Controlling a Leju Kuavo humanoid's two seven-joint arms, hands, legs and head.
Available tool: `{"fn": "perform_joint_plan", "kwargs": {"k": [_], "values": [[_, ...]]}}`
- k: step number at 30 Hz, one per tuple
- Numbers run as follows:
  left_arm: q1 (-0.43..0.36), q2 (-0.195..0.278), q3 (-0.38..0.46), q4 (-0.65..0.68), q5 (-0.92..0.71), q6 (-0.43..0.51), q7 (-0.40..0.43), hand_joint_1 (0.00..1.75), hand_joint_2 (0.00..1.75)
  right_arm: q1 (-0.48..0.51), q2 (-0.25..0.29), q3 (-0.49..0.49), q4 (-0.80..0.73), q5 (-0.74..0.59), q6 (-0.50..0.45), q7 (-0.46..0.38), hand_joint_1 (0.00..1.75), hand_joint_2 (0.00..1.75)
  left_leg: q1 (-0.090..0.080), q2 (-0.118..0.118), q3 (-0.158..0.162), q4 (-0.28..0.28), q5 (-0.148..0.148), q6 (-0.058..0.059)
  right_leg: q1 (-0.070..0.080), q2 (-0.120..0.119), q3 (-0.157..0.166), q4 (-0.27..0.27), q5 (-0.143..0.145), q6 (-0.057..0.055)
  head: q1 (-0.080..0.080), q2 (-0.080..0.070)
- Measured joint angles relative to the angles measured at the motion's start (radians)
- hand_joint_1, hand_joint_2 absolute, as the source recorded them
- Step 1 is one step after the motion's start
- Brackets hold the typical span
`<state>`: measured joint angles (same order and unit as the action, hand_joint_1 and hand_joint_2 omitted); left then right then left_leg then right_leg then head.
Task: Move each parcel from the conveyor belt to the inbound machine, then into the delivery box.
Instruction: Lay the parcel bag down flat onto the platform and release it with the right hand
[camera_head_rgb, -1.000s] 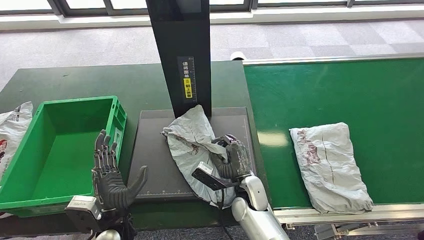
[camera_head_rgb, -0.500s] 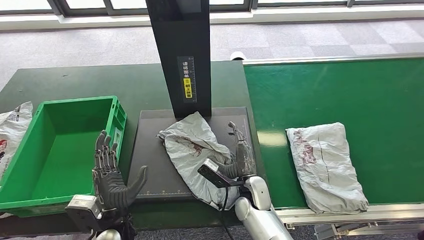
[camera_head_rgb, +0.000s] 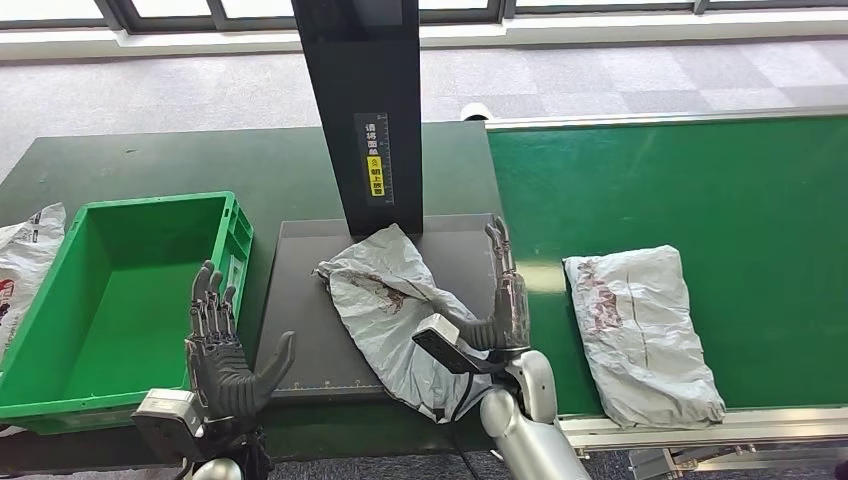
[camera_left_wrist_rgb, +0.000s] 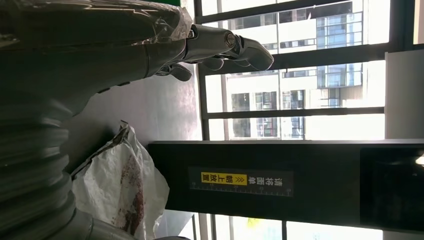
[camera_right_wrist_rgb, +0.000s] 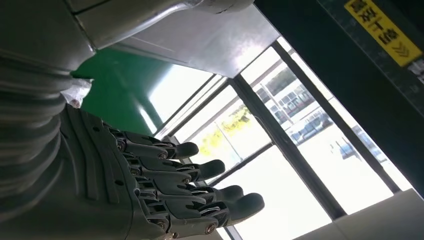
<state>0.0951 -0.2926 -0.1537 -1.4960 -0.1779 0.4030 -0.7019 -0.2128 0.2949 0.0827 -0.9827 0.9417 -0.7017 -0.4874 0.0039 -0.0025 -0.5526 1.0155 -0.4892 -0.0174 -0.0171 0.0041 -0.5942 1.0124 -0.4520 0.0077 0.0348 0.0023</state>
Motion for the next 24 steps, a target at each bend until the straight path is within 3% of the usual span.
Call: {"fn": "perform_joint_plan", "kwargs": {"k": [4,6,13,24], "values": [[-0.01,0.0,0.0,0.011,-0.033,-0.005,0.0,0.0,1.75,0.066,0.024,-0.038,-0.181,-0.117,0.0,-0.165,0.0,1.75,0.0,0.0,0.0,0.0,0.0,0.0,0.0,0.0,-0.001,0.0,0.0,0.0,0.0,0.0],[-0.03,0.0,0.0,0.037,-0.069,-0.014,0.0,0.0,1.75,0.102,0.032,-0.044,-0.299,-0.188,-0.001,-0.202,0.0,1.75,0.0,-0.001,0.0,0.0,0.0,0.0,0.0,-0.001,-0.001,0.0,0.0,0.0,0.0,0.0],[-0.17,-0.016,-0.017,0.244,-0.232,-0.038,0.002,0.0,1.75,0.161,0.035,-0.043,-0.628,-0.274,0.0,-0.214,0.0,1.75,0.0,0.001,0.0,0.0,0.0,0.001,-0.001,0.0,-0.001,0.0,0.001,0.001,0.0,0.0],[-0.36,-0.062,-0.045,0.59,-0.333,-0.021,0.026,0.0,1.75,0.166,0.035,-0.021,-0.71,-0.281,0.001,-0.214,0.0,1.75,-0.001,0.003,0.0,0.001,0.001,0.001,-0.001,0.002,-0.001,0.0,0.003,0.001,0.0,0.0]]}}
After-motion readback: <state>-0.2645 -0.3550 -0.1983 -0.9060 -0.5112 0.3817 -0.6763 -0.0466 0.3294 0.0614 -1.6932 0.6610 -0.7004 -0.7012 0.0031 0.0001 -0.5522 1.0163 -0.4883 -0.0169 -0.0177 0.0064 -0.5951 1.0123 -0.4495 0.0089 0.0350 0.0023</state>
